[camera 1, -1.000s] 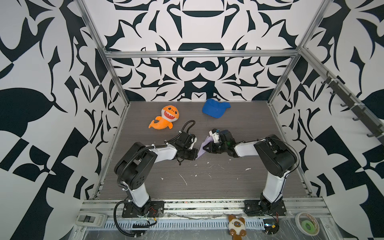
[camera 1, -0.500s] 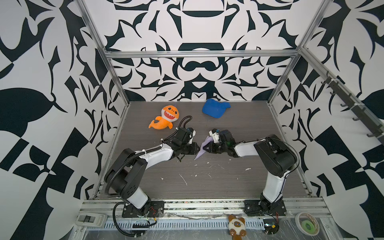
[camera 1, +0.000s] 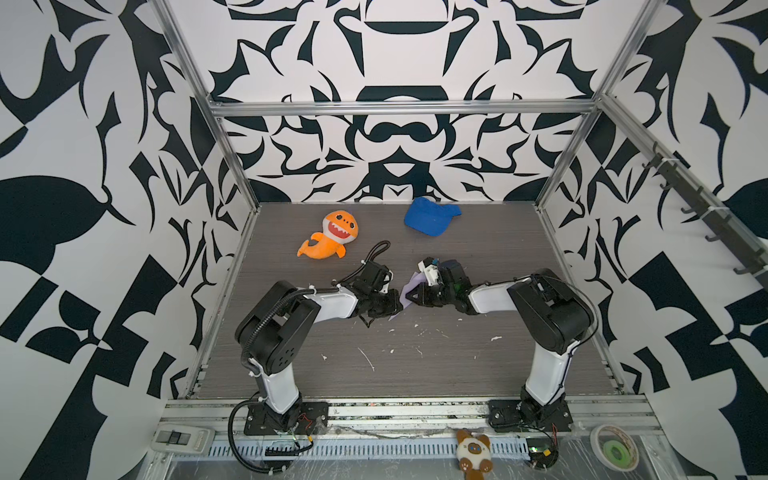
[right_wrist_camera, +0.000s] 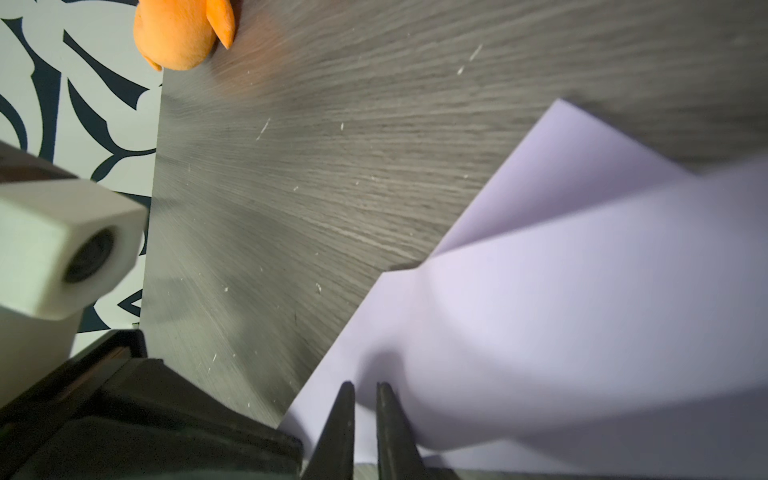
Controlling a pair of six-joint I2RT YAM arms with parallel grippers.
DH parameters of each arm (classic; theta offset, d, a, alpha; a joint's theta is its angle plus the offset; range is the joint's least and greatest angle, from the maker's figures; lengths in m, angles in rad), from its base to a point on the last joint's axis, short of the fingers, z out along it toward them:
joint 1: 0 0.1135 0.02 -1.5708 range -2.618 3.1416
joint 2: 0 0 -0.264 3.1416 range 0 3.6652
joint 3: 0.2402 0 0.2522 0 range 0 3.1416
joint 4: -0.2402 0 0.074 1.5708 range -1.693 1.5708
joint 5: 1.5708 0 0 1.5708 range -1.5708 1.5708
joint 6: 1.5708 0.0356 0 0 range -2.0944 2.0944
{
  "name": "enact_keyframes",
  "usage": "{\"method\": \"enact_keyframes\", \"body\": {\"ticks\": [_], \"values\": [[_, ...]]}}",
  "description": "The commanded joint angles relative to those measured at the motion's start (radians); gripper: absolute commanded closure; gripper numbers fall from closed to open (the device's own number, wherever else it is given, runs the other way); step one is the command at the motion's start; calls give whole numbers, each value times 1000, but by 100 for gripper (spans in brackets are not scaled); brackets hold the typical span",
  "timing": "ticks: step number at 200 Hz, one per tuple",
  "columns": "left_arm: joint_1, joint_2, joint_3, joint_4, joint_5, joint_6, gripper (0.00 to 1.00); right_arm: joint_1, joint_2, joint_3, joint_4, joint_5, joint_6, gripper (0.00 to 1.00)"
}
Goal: Fold a paper plane with a square sheet of paper (pick it up from the middle)
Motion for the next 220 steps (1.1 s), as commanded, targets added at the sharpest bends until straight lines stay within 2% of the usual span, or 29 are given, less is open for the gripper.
{"method": "enact_keyframes", "body": {"ticks": [1, 86, 148, 172, 220], "values": [[-4, 12, 19, -60, -20, -2, 89, -3, 41, 1, -85, 45, 5, 84], [-5, 26, 26, -186, -105, 28, 92, -3, 38, 7, -91, 42, 4, 84], [-4, 49, 41, -250, -139, 23, 100, 2, -95, 44, -144, -51, -62, 85], [-4, 59, 54, -270, -141, 21, 100, 25, -85, 62, -149, -98, -70, 88], [-4, 62, 60, -295, -139, 20, 100, 47, -20, 106, -140, -107, -44, 91]]}}
